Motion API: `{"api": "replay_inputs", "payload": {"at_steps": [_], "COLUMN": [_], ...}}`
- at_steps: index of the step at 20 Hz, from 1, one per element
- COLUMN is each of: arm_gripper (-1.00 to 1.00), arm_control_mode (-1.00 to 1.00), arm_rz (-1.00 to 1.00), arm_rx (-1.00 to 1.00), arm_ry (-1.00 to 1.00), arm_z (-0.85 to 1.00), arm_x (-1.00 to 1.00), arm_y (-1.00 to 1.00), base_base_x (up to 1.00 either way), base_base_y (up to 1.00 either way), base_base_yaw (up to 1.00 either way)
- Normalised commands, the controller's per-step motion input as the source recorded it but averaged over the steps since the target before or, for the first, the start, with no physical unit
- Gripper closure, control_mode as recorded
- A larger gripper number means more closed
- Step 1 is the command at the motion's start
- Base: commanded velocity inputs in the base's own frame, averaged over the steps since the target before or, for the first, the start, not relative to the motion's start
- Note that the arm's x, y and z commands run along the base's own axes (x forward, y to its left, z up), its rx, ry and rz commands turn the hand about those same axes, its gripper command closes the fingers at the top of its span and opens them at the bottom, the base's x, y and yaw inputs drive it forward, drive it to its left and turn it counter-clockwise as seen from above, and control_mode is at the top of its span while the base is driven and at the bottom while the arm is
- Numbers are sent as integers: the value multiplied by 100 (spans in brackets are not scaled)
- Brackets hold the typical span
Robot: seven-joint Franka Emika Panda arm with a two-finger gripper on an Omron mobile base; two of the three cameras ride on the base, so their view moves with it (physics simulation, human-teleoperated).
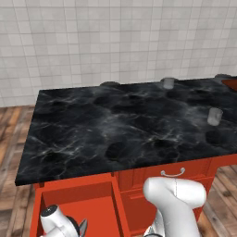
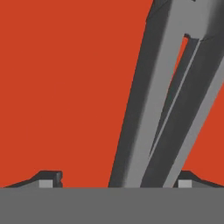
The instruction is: Take the tongs from the drawer on the left and place them on the dining counter next to the tray containing the hot dog.
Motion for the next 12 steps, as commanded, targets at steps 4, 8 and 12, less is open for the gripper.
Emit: {"api": "replay_inputs", "payload": {"at_steps": [4, 8, 12], "arm_gripper": [100, 100, 100], "arm_control_mode": [-100, -100, -100], "arm_rz": [0, -3, -2], "arm_rx": [0, 0, 0], "arm_ry": [0, 0, 0], "arm_z": [-31, -44, -10], "arm_x": [-26, -42, -54], "arm_y": [0, 0, -4], "base_base_x": [0, 0, 0], "base_base_y": [0, 0, 0], "base_base_yaw": [0, 0, 0]}}
